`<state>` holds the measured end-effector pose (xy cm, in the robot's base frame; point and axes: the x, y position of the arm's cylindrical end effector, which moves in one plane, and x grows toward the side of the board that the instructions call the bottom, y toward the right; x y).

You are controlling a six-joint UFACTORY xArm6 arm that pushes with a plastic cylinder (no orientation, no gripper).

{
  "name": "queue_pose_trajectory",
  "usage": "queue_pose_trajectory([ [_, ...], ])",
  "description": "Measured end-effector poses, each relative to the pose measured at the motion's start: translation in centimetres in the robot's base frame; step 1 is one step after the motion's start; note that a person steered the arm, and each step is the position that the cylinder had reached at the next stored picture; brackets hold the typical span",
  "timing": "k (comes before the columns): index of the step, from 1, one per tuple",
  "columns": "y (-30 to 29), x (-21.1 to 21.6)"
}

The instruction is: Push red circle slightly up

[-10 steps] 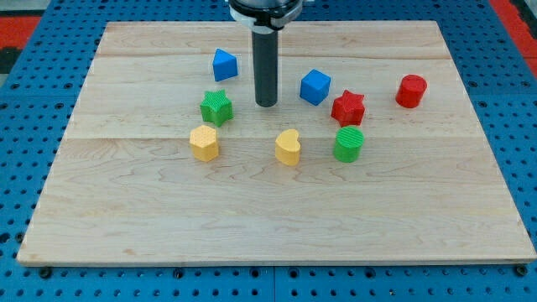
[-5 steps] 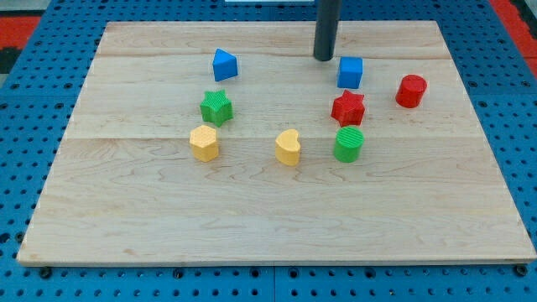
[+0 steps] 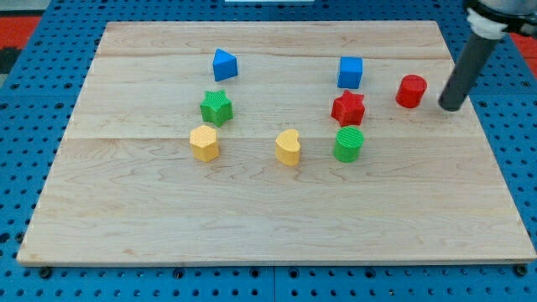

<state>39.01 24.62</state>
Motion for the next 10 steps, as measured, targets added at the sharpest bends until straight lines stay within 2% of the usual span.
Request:
queue_pose_trajectory([
  [2,-1.2,-4.5],
  [4,-3.2,0.5],
  [5,-4.6,-1.3],
  [7,-3.4,-7.5],
  [8,0.2,-8.2],
  [9,1.3,-9.0],
  [10,-6.8,-10.3],
])
